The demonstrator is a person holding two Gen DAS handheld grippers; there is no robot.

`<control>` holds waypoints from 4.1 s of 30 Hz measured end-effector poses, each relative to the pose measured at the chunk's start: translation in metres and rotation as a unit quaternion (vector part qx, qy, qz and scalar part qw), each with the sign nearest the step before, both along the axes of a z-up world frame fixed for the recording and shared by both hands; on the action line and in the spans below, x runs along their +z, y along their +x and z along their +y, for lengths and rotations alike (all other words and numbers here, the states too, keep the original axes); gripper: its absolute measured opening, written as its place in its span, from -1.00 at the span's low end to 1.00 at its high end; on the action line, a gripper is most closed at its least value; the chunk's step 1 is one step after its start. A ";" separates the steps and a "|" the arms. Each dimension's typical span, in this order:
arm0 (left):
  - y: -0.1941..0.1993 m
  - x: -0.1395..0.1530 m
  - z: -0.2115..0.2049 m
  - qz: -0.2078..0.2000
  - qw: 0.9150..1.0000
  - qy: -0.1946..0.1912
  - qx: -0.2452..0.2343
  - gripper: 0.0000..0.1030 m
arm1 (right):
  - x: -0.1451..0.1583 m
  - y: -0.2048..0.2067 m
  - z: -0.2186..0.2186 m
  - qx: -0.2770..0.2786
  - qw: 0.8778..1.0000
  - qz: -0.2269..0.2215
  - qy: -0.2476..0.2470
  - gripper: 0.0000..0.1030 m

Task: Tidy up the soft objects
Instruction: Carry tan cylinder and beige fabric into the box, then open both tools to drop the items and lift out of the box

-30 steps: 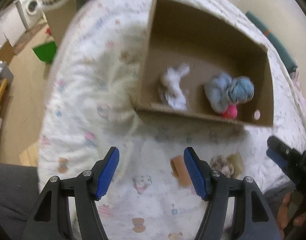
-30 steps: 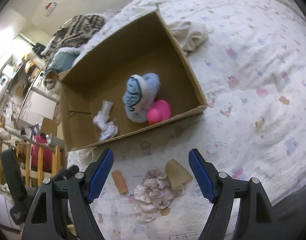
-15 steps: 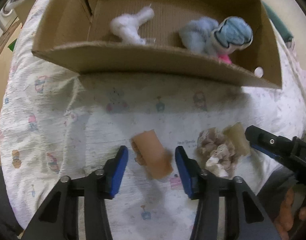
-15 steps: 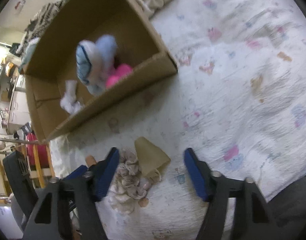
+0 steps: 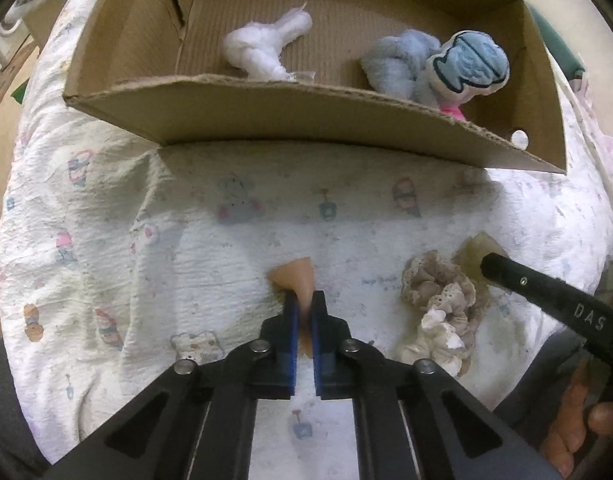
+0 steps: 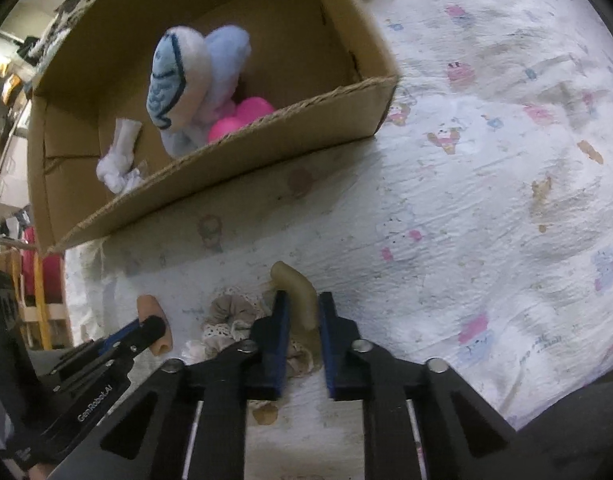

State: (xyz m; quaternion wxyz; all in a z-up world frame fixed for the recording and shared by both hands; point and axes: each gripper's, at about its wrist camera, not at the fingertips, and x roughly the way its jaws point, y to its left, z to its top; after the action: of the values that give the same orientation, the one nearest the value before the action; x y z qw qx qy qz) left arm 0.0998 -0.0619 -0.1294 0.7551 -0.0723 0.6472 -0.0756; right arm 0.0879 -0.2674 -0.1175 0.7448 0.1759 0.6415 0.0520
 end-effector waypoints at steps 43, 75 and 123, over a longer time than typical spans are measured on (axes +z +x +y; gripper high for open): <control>0.075 0.102 0.036 -0.182 0.981 0.061 0.006 -0.91 | 0.099 0.059 -0.016 0.004 0.979 -0.199 0.038 -0.79; 0.072 0.092 0.020 -0.177 0.983 0.048 -0.005 -0.61 | 0.086 0.067 -0.015 0.002 0.982 -0.186 0.032 -0.38; -0.013 0.116 0.043 -0.194 0.977 0.077 0.052 0.31 | 0.094 0.004 -0.015 0.001 0.984 -0.171 0.049 0.47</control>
State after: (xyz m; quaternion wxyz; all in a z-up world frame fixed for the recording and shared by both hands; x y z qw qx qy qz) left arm 0.0873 -0.0184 -0.0130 0.8725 -0.0310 0.4877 0.0011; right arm 0.0916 -0.2822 -0.0235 0.8342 0.1995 0.5014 0.1135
